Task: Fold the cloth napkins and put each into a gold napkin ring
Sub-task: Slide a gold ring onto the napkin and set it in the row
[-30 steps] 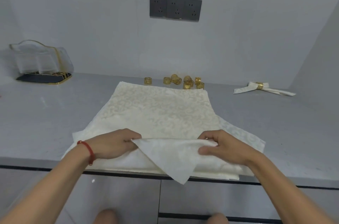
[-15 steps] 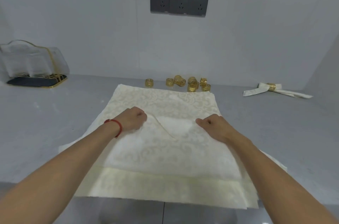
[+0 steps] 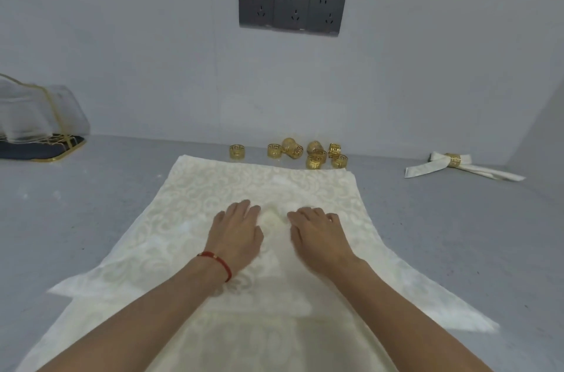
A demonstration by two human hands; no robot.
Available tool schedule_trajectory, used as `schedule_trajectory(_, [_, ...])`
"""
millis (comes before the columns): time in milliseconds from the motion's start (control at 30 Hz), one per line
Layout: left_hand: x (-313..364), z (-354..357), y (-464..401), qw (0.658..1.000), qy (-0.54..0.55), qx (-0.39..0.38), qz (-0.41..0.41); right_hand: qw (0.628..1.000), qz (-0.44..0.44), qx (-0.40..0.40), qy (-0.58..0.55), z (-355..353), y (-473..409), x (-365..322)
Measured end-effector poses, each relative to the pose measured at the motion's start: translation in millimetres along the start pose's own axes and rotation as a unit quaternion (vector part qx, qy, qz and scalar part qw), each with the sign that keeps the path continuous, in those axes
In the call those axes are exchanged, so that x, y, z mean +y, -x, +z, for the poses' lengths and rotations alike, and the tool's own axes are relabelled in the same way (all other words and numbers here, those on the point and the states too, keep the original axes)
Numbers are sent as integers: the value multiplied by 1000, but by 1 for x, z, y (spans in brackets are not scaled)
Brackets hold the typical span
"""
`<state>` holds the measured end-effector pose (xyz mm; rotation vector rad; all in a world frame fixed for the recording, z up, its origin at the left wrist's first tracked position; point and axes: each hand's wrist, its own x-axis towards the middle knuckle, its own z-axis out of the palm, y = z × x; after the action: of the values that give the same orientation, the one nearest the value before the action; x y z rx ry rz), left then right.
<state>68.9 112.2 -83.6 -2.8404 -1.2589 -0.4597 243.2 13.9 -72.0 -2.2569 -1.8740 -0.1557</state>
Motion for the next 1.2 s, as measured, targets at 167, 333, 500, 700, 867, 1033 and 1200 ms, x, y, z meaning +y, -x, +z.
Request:
schedule_trajectory(167, [5,-3,-6,1000,12,-14,-20,990,51,-46,-119,0,-25,3])
schedule_trajectory(333, [8,8,-18,994,0,-104,41,995,47,-67,-56,8,-9,-12])
schedule_trajectory(500, [8,15,-30,991,19,-129,9,993,31,-108,-32,12,-19,-10])
schedule_trajectory(700, [8,15,-39,992,12,-128,12,994,16,-107,-29,13,-34,0])
schedule_trajectory(867, [11,11,-44,997,15,-79,19,995,18,-94,-35,14,-54,7])
schedule_trajectory(1033, [12,15,-44,998,21,-41,30,994,31,-109,-6,20,-74,9])
schedule_trajectory(1200, [12,20,-60,996,16,-73,48,995,37,-89,21,22,-82,6])
